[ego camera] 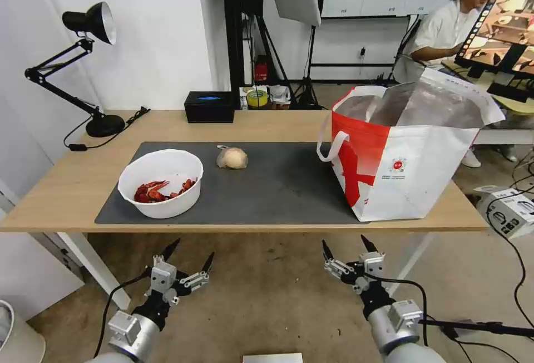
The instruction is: Pick up the trash from the table and place it into the takeout bag.
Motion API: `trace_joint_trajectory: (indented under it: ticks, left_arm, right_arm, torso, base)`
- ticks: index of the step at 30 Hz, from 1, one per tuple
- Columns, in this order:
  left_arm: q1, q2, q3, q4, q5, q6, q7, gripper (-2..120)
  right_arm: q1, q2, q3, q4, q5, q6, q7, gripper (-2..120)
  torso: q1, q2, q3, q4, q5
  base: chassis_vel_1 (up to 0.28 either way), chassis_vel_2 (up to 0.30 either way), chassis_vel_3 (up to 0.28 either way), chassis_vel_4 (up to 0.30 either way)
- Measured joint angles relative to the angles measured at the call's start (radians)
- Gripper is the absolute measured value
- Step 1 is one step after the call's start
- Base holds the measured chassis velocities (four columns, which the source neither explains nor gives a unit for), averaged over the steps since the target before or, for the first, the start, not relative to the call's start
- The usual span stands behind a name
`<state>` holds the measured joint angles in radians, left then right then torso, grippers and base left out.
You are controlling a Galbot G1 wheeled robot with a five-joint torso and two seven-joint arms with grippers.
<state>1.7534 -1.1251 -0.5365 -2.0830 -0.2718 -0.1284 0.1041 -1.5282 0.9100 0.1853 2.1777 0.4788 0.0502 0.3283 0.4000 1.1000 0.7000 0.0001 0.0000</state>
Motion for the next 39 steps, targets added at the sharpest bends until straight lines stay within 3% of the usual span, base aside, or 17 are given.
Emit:
trace_joint_trajectory:
  ticks: [6,10,18,22,28,39]
  left_arm:
    - [0.012,-0.004,-0.007,-0.009,0.005,-0.001,0.0,100]
    - [0.025,-0.003,-0.021,-0.012,0.006,-0.002,0.001,100]
    - [0.033,-0.007,-0.032,-0.014,0.006,-0.002,0.001,100]
    - [0.041,-0.012,-0.04,-0.012,0.006,-0.003,0.001,100]
    - [0.054,-0.023,-0.049,-0.007,0.013,-0.009,0.002,100]
    - [0.062,-0.027,-0.057,0.004,0.021,-0.018,0.002,100]
  right_arm:
    - [0.136,-0.062,-0.028,0.006,0.122,-0.001,-0.103,100]
    - [0.317,-0.1,-0.108,-0.037,0.216,-0.031,-0.153,100]
    - [0.619,-0.078,-0.29,-0.193,0.293,-0.1,-0.14,100]
    - [0.736,-0.033,-0.377,-0.292,0.332,-0.115,-0.128,100]
    - [0.965,0.105,-0.512,-0.525,0.358,-0.139,-0.124,100]
    - [1.179,0.317,-0.598,-0.851,0.416,-0.203,-0.148,100]
  torso:
    - [0.0,0.0,0.0,-0.0001,0.0]
    - [0.0,0.0,0.0,-0.0001,0.0]
    - [0.0,0.0,0.0,-0.0001,-0.0002]
    - [0.0,0.0,0.0,0.0,0.0001]
    - [0.0,0.0,0.0,0.0,0.0]
    - [0.0,0.0,0.0,0.0,-0.0003]
  base:
    - [0.0,0.0,0.0,0.0]
    - [0.0,0.0,0.0,0.0]
    - [0.0,0.0,0.0,0.0]
    - [0.0,0.0,0.0,0.0]
    - [0.0,0.0,0.0,0.0]
    - [0.0,0.0,0.0,0.0]
